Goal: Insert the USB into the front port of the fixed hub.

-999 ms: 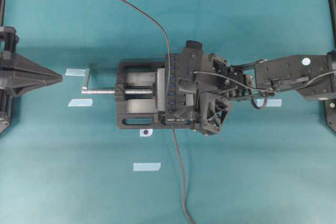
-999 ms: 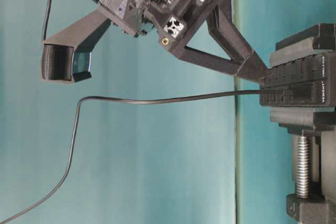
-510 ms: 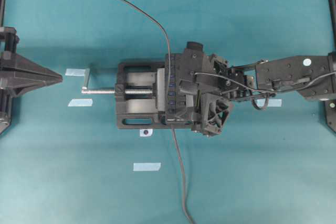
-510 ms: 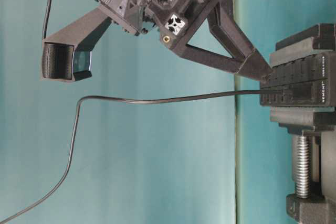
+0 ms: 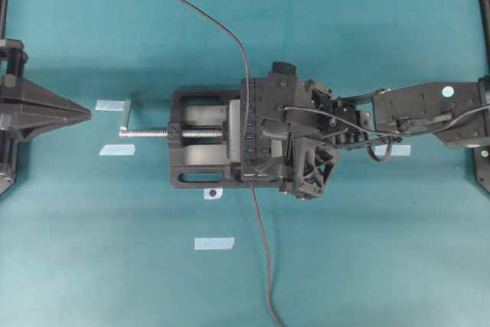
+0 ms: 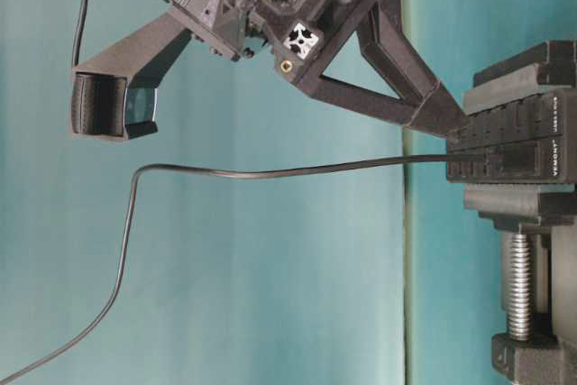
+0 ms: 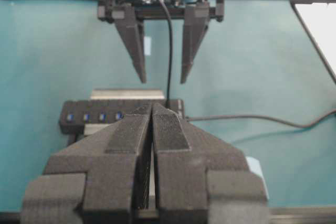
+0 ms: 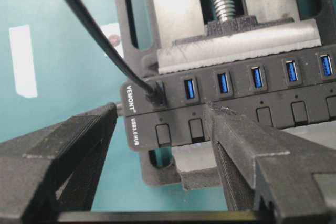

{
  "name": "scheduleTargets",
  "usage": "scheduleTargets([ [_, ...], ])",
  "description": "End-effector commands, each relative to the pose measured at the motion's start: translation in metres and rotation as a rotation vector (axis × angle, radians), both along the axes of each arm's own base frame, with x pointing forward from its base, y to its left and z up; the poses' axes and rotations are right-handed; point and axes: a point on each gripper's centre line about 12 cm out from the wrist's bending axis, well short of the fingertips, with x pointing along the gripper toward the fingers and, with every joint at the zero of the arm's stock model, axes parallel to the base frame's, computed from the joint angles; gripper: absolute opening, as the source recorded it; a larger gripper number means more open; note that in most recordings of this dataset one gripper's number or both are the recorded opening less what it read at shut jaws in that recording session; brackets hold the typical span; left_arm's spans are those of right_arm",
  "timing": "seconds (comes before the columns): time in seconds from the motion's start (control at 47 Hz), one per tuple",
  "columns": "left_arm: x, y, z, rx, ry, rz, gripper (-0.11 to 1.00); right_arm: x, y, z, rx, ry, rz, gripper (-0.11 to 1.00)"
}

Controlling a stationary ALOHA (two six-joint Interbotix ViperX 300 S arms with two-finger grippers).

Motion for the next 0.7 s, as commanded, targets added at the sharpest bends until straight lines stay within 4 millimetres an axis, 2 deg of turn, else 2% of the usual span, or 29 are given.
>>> scheduleTargets([
  [0.0, 0.0014, -0.0003, 0.0047, 0.003, -0.015, -0.002, 0.0, 0.0037, 0.0019, 0.0099, 0.005, -0.034, 0.0, 0.72],
  [0.68, -0.0013, -0.0003, 0.0055, 0.001, -0.025, -0.002, 0.0, 0.0038, 0.0013, 0.007, 0.004, -0.026, 0.0, 0.72],
])
